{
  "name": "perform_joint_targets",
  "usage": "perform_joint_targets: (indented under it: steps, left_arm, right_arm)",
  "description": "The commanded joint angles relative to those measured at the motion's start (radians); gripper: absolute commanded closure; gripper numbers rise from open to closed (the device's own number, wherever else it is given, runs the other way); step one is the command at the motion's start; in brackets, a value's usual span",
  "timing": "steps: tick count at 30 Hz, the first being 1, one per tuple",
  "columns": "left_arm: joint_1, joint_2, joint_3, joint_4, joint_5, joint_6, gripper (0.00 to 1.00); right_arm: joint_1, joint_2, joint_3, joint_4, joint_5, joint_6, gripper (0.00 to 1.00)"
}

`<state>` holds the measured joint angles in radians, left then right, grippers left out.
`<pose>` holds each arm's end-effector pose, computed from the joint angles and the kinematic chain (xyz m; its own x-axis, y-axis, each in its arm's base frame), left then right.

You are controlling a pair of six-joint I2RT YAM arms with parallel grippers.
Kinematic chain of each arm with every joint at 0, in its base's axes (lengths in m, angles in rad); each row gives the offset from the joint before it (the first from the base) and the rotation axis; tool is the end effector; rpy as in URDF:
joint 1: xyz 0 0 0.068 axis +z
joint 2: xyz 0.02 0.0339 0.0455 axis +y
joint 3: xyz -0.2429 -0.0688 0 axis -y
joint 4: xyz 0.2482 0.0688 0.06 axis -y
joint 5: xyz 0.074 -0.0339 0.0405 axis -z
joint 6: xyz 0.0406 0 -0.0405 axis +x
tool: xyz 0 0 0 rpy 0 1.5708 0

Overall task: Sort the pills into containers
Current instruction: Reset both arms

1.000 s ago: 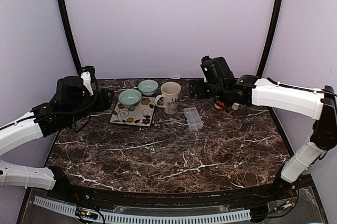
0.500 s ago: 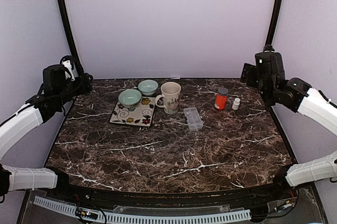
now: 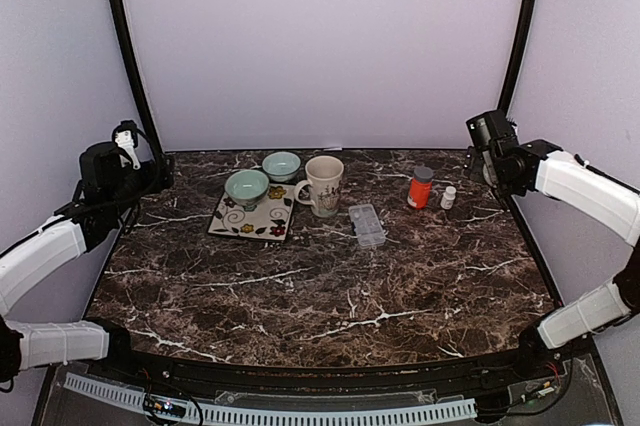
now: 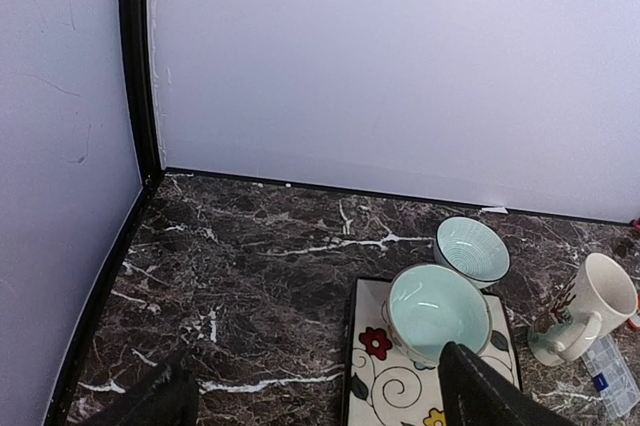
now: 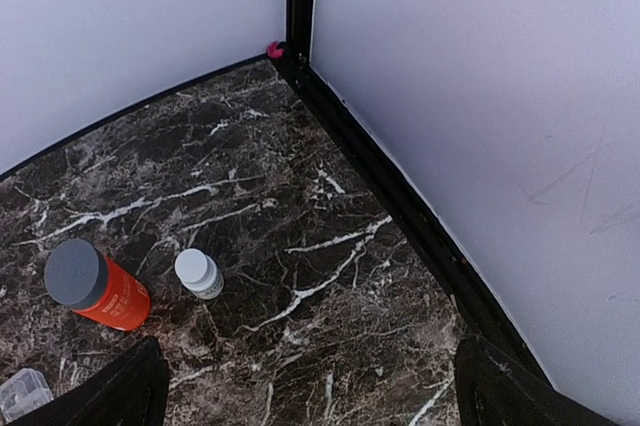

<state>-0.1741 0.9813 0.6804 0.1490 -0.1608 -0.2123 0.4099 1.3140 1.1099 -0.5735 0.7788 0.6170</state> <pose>0.2499 -0.0373 0.2819 -0.1489 -0.1850 -0.9714 -0.0166 0.9827 -0.1846 0.2744 0.0882 0.2847 -0.4233 0.2651 -0.8663 0.5154 0.8569 0.0104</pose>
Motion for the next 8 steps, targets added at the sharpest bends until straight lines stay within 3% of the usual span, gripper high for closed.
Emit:
perform_joint_targets:
  steps: [1, 5, 8]
  left_arm:
    - [0.02, 0.013, -0.017, 0.081, 0.02, 0.026, 0.14]
    - [0.026, 0.024, -0.021, 0.096, 0.026, 0.03, 0.14]
    - [0.029, 0.025, -0.026, 0.1, 0.027, 0.038, 0.14]
  right_arm:
    - [-0.005, 0.025, 0.076, -0.075, 0.007, 0.083, 0.0]
    - [-0.006, -0.011, 0.022, 0.012, -0.033, 0.007, 0.07]
    - [-0.011, -0.031, -0.023, 0.077, -0.062, -0.017, 0.0]
